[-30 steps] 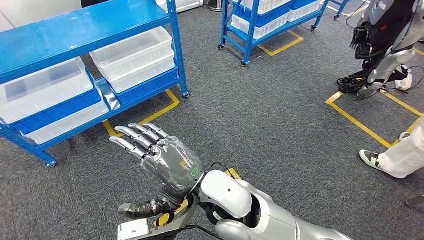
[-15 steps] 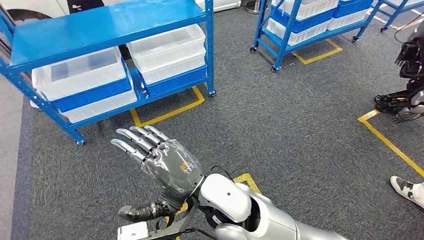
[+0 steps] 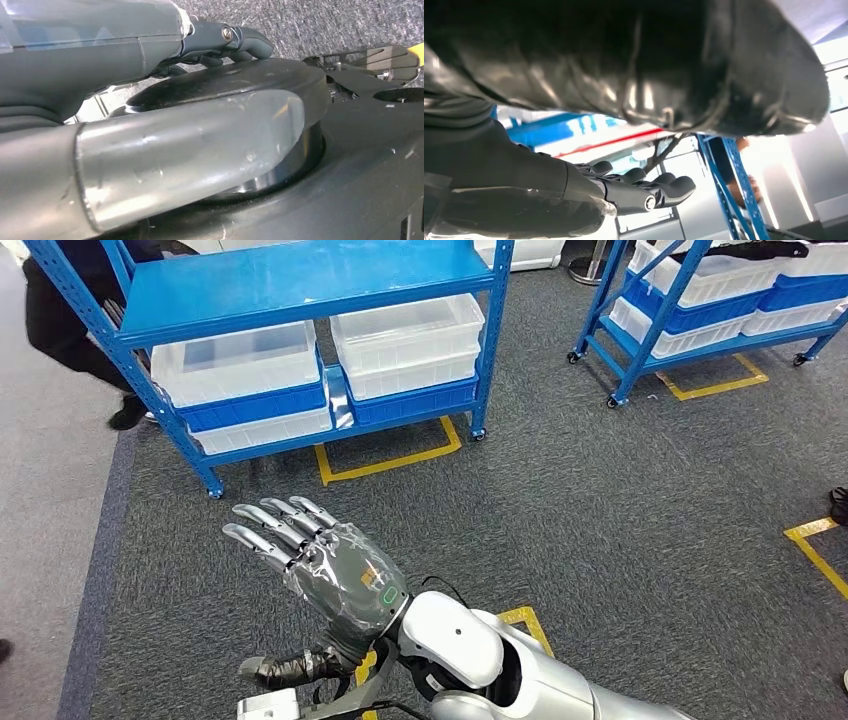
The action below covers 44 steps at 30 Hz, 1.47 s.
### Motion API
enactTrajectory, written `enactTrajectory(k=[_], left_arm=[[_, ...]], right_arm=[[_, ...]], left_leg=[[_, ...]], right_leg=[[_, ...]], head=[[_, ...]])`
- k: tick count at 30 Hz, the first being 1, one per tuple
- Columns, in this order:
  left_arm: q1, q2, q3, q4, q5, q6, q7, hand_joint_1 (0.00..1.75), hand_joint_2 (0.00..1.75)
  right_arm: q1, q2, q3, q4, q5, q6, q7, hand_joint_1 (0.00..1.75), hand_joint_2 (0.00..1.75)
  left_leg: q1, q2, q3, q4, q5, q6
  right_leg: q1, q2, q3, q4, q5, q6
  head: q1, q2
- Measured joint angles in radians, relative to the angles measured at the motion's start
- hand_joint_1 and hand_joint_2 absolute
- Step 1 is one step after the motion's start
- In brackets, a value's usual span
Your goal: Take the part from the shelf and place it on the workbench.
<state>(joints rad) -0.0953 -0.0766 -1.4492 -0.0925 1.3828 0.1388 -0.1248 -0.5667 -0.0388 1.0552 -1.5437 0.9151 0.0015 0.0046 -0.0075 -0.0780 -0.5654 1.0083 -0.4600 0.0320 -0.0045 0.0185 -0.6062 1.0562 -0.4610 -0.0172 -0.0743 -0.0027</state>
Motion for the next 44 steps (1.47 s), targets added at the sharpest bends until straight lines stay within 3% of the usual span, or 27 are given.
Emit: enactTrajectory(k=[2, 5, 9, 20, 33, 36, 38, 40, 42, 44], left_arm=[[0.000, 0.001, 0.000, -0.001, 0.002, 0.003, 0.000, 0.00, 0.00], [-0.001, 0.002, 0.000, -0.002, 0.003, 0.005, 0.002, 0.00, 0.00], [-0.001, 0.003, 0.000, -0.002, 0.004, 0.005, 0.003, 0.00, 0.00], [-0.001, 0.001, 0.000, -0.004, 0.004, 0.029, 0.004, 0.00, 0.00], [0.000, -0.002, 0.000, -0.004, 0.004, 0.045, 0.001, 0.00, 0.00], [-0.001, -0.001, 0.000, -0.004, 0.003, 0.040, 0.005, 0.00, 0.00], [-0.001, -0.001, 0.000, -0.004, 0.003, 0.039, 0.006, 0.00, 0.00], [0.001, -0.002, 0.000, -0.004, 0.003, 0.038, 0.008, 0.00, 0.00], [0.003, -0.001, 0.000, -0.004, 0.003, 0.038, 0.008, 0.00, 0.00], [0.004, -0.001, 0.000, -0.004, 0.003, 0.038, 0.009, 0.00, 0.00]], right_arm=[[0.000, 0.000, -0.001, -0.001, -0.015, 0.001, -0.003, 0.00, 0.00], [-0.001, 0.000, -0.001, -0.001, -0.018, 0.003, -0.003, 0.00, 0.00], [-0.001, 0.000, -0.001, -0.001, -0.018, 0.004, -0.003, 0.00, 0.00], [-0.001, -0.014, -0.001, -0.007, -0.018, 0.004, -0.003, 0.00, 0.00], [-0.002, -0.027, -0.001, -0.010, -0.018, 0.002, -0.002, 0.00, 0.00], [-0.002, -0.027, -0.001, -0.010, -0.018, 0.000, -0.001, 0.00, 0.00], [-0.001, -0.028, -0.002, -0.013, -0.017, -0.001, 0.001, 0.00, 0.00], [-0.002, -0.028, -0.004, -0.015, -0.017, -0.003, 0.001, 0.00, 0.00], [0.000, -0.030, -0.004, -0.015, -0.017, -0.003, 0.002, 0.00, 0.00], [0.004, -0.032, -0.004, -0.015, -0.017, -0.003, 0.003, 0.00, 0.00]], left_leg=[[-0.002, -0.003, -0.005, 0.004, -0.003, 0.000], [-0.003, 0.000, -0.002, 0.002, -0.005, 0.009], [-0.002, 0.000, 0.002, -0.004, -0.005, 0.010], [-0.001, 0.002, 0.002, -0.006, -0.002, -0.005], [-0.001, 0.002, -0.001, -0.002, -0.002, -0.005], [-0.006, 0.003, -0.001, 0.000, -0.004, 0.007], [0.000, 0.006, 0.013, -0.026, 0.008, 0.019], [0.010, 0.013, 0.031, -0.057, 0.022, 0.025], [0.012, 0.019, 0.036, -0.064, 0.024, 0.025], [0.014, 0.021, 0.036, -0.061, 0.020, 0.021]], right_leg=[[0.000, 0.005, 0.002, -0.016, -0.001, -0.001], [0.001, 0.008, 0.002, -0.018, 0.000, 0.000], [0.002, 0.010, 0.002, -0.018, -0.001, -0.003], [0.004, 0.010, 0.002, -0.015, -0.002, -0.006], [0.000, 0.010, 0.003, -0.016, -0.001, -0.005], [-0.005, 0.011, 0.005, -0.026, 0.004, 0.007], [-0.002, 0.010, 0.010, -0.029, 0.003, 0.014], [0.000, 0.003, -0.010, 0.022, -0.031, 0.019], [-0.006, -0.004, -0.067, 0.138, -0.092, 0.028], [-0.014, -0.007, -0.111, 0.221, -0.123, 0.036]], head=[[0.000, 0.000], [0.000, 0.000], [0.000, 0.000], [0.000, 0.000], [0.000, 0.000], [0.000, 0.000], [0.000, 0.000], [0.001, 0.000], [0.001, 0.000], [0.000, 0.000]])
